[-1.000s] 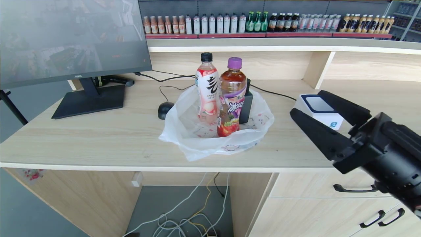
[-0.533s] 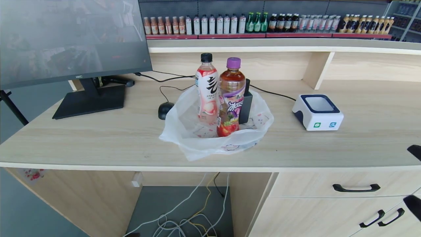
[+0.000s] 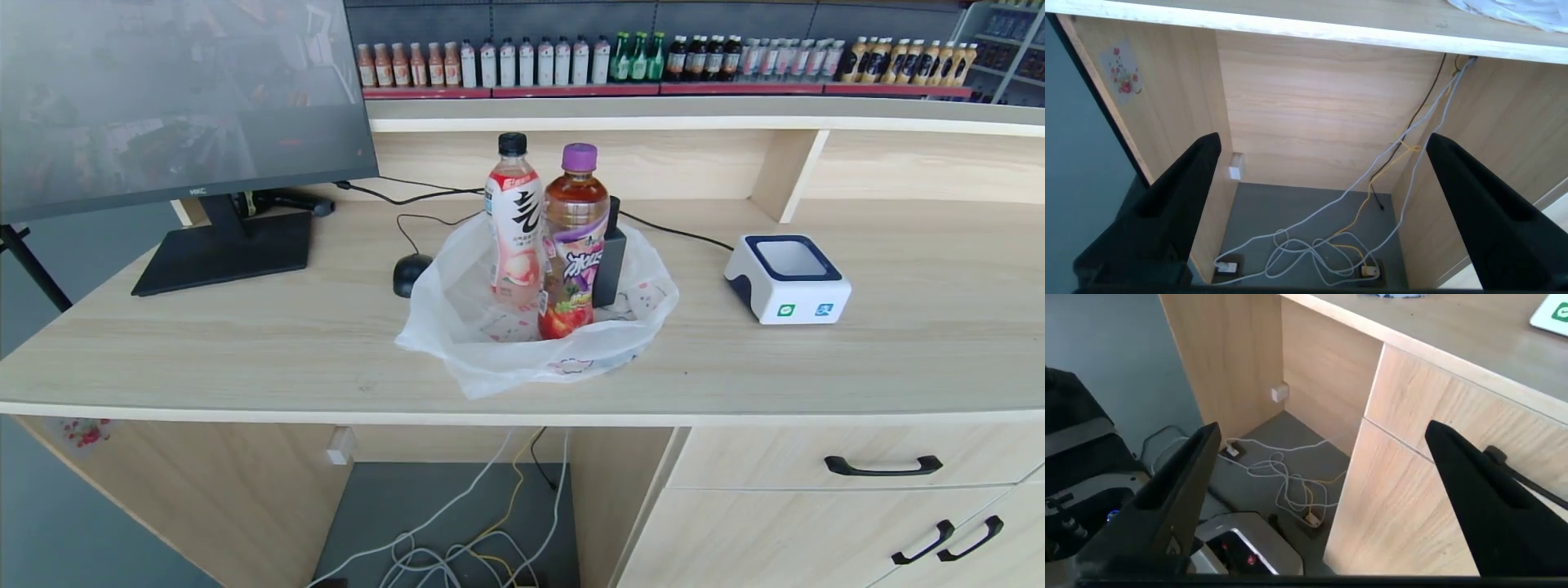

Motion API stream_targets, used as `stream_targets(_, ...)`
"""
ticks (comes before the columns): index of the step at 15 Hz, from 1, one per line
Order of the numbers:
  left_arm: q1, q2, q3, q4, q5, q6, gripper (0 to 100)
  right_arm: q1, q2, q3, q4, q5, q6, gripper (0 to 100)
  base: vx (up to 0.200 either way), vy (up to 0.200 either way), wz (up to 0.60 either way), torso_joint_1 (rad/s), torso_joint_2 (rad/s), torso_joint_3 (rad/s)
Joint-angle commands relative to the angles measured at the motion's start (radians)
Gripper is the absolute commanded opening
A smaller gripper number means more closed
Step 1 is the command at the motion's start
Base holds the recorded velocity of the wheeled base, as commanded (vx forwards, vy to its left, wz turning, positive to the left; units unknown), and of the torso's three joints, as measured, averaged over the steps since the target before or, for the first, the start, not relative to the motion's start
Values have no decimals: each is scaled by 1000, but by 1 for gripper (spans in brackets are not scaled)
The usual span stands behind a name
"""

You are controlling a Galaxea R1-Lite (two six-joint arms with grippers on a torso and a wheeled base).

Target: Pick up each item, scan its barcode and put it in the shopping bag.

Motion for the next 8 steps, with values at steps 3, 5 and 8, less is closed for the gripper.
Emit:
stream_targets(3,0,0,0,0,0,0,100,0,-111,95,-11,1,2,100,0,0,0,0,0,0)
stream_targets(5,0,0,0,0,0,1,100,-9,-151,89,41,-7,37,100,0,0,0,0,0,0)
stream_targets(8,0,0,0,0,0,0,100,-210,-125,97,49,-55,103,100,0,0,0,0,0,0)
